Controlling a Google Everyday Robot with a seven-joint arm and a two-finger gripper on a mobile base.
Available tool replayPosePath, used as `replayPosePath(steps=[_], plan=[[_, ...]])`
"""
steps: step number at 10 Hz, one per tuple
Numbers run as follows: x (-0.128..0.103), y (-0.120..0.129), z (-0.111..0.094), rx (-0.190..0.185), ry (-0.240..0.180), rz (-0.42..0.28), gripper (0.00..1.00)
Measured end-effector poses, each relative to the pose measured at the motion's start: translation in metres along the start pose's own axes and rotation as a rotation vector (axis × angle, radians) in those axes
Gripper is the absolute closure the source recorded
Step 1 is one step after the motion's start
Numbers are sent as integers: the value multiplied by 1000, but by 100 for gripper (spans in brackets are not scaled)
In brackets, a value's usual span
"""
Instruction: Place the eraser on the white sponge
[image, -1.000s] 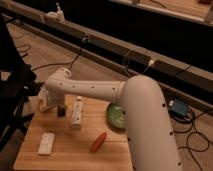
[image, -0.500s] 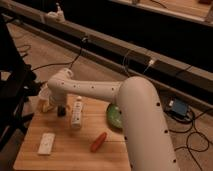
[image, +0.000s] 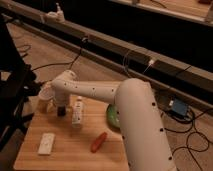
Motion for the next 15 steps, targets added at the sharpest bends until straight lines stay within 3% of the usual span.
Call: replayPosePath(steps=[3, 5, 10, 11, 15], plan=[[3, 14, 20, -29, -56, 4, 22], [8, 14, 28, -35, -78, 4, 40], [21, 8, 19, -51, -69, -13, 91], [21, 7, 17, -50, -65, -15, 97], [9, -2, 5, -24, -55, 1, 98]])
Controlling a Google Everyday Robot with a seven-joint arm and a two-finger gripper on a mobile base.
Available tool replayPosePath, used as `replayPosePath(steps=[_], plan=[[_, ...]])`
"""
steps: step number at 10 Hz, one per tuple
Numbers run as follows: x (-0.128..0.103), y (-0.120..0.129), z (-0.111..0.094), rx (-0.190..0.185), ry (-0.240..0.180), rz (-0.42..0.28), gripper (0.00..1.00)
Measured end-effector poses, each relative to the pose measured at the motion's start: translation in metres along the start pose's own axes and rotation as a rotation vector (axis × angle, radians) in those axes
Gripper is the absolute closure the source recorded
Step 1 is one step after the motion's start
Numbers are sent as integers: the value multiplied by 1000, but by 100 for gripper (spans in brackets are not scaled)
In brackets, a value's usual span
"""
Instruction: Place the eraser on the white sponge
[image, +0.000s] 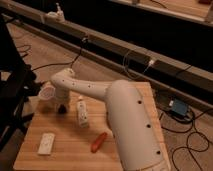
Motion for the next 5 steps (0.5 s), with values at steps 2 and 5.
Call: replayPosePath(steps=[2, 5], plan=[[-15, -12, -5, 33, -4, 2, 98], [-40, -30, -21, 79, 0, 2, 98]])
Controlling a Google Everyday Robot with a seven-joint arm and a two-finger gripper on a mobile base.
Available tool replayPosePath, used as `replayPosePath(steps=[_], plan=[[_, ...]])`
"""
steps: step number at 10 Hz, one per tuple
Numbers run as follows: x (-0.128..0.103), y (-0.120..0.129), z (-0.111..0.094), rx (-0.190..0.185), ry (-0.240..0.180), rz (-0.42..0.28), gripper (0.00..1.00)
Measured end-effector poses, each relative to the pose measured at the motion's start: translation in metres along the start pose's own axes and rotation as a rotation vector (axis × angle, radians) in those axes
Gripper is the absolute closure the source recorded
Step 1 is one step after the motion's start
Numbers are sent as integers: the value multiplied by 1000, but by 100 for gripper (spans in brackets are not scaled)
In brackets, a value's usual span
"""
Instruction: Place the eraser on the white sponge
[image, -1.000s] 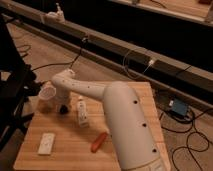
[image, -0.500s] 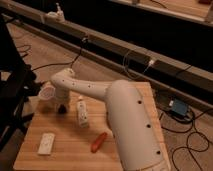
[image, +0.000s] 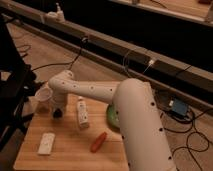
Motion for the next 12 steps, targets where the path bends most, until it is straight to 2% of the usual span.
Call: replayPosePath(steps=[3, 5, 7, 8, 9, 12], plan=[[-47, -12, -7, -11, -33, 21, 98], [-76, -18, -6, -2, -57, 59, 98], [-104, -37, 0, 37, -82, 82, 98], [-117, -48, 2, 71, -95, 88, 98], [-125, -58, 3, 97, -102, 88, 98], [-125, -57, 3, 97, -102, 89, 98]])
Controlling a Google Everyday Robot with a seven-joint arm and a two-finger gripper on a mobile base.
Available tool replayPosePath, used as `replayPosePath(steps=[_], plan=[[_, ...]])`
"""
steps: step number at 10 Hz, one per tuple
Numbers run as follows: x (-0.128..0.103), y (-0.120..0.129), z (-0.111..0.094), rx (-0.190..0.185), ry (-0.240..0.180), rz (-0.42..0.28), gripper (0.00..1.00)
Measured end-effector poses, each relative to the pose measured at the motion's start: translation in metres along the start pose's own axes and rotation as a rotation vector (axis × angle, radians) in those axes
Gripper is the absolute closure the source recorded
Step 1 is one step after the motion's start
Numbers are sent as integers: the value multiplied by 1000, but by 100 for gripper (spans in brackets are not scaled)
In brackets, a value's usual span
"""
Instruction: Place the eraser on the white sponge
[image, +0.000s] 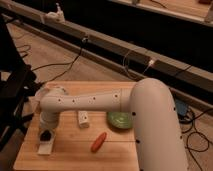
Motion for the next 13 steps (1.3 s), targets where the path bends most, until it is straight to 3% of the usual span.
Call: replayPosePath(steps=[3, 6, 9, 13], plan=[[0, 3, 1, -11, -11, 6, 98], [-20, 7, 23, -62, -79, -5, 96], [-42, -1, 41, -89, -127, -10, 68], [-45, -7, 47, -113, -135, -4, 26]])
